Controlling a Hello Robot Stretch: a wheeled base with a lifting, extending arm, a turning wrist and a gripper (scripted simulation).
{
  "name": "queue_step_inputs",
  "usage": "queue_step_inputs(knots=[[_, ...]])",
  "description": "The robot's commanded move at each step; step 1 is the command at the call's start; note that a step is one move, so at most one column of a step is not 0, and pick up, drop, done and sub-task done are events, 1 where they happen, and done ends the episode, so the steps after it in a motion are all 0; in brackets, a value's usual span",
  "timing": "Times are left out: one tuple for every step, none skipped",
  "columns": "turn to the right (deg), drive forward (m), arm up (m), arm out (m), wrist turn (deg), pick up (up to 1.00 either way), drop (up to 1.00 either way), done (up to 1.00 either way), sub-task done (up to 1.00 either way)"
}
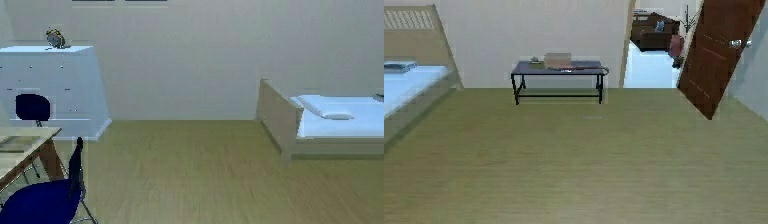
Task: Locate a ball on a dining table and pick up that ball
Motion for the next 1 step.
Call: queue_step_inputs(knots=[[-42.0,0.00,0.00,0.00,0.0,0.00,0.00,0.00,0.00]])
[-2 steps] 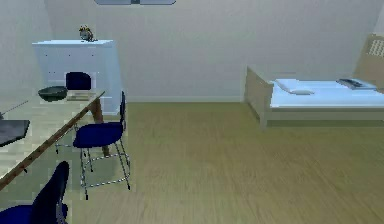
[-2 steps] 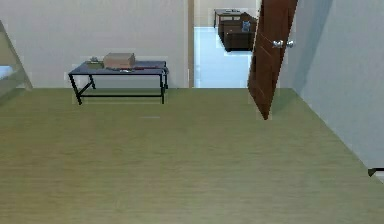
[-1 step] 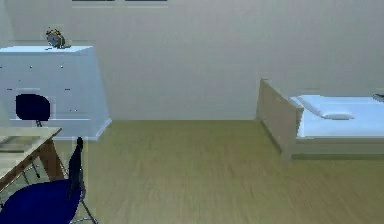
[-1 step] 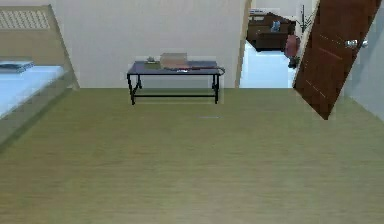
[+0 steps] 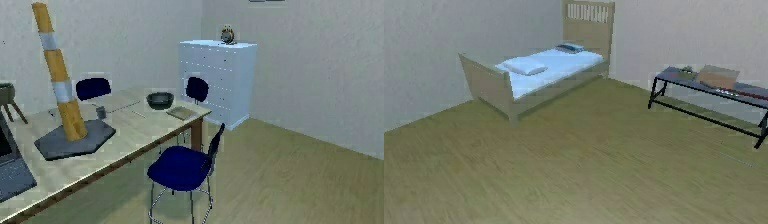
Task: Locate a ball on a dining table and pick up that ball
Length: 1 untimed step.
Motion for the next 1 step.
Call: queue_step_inputs(knots=[[0.0,0.40,0.00,0.00,0.0,0.00,0.00,0.00,0.00]])
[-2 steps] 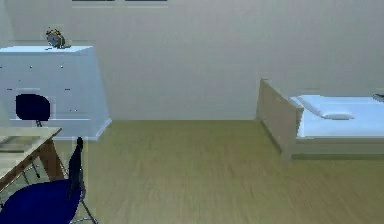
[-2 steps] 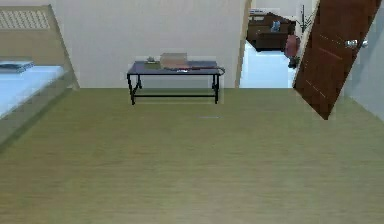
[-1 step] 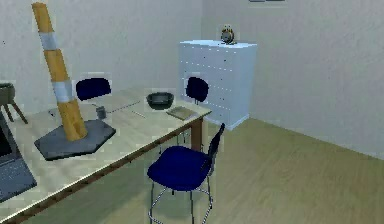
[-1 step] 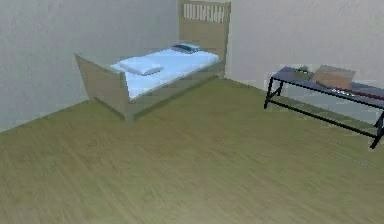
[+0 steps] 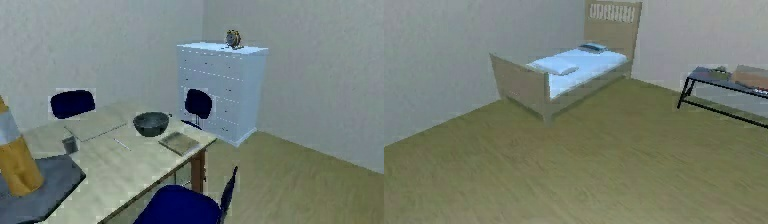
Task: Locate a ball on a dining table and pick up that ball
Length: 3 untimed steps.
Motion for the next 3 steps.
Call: queue_step_inputs(knots=[[-45.0,0.00,0.00,0.00,0.0,0.00,0.00,0.00,0.00],[-45.0,0.00,0.00,0.00,0.0,0.00,0.00,0.00,0.00],[-30.0,0.00,0.00,0.00,0.0,0.00,0.00,0.00,0.00]])
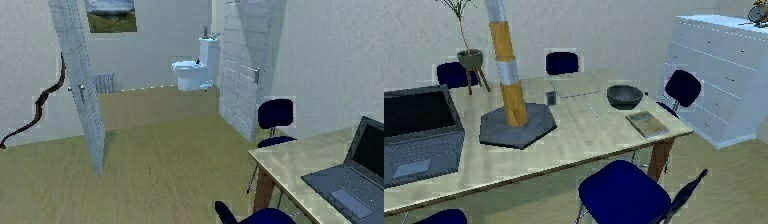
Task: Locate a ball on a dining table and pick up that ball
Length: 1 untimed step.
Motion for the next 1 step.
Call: queue_step_inputs(knots=[[-3.0,0.00,0.00,0.00,0.0,0.00,0.00,0.00,0.00]])
